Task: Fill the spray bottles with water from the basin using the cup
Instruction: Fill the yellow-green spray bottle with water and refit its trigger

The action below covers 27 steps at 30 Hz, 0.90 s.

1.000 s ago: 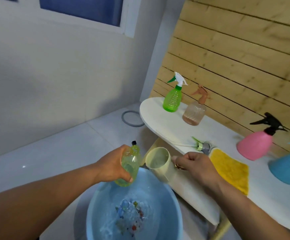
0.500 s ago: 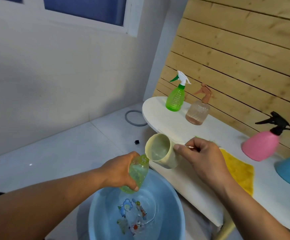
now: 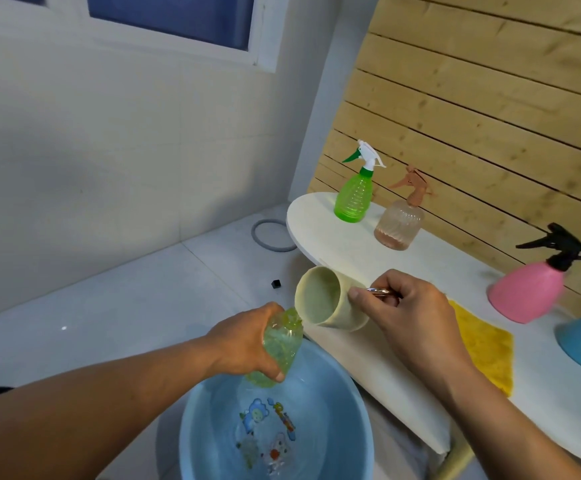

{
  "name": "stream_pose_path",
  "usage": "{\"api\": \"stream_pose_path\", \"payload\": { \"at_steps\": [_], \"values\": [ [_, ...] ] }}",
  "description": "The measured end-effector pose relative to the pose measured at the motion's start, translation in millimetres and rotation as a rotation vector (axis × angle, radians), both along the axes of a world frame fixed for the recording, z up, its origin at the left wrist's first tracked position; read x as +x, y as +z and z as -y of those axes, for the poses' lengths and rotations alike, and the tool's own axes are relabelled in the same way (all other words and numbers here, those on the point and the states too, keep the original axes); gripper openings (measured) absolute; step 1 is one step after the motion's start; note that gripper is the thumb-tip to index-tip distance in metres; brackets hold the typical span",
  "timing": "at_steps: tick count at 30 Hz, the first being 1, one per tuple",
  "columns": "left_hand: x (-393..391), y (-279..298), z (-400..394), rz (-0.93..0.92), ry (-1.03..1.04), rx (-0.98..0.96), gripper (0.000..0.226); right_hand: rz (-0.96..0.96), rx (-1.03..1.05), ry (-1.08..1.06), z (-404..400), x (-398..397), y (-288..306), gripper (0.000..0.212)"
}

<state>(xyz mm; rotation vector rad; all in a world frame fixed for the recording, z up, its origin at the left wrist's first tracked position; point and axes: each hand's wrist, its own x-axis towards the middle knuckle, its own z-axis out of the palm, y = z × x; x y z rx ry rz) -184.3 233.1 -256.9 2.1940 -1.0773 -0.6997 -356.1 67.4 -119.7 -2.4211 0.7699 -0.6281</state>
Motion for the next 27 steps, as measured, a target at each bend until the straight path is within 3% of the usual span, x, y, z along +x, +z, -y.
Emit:
{"api": "stream_pose_path", "payload": {
  "at_steps": [27],
  "values": [
    [4,2,2,0.02,-0.008,-0.006,0.091,0.016,-0.146,0.015,-13,3,8,0.032]
  ]
}}
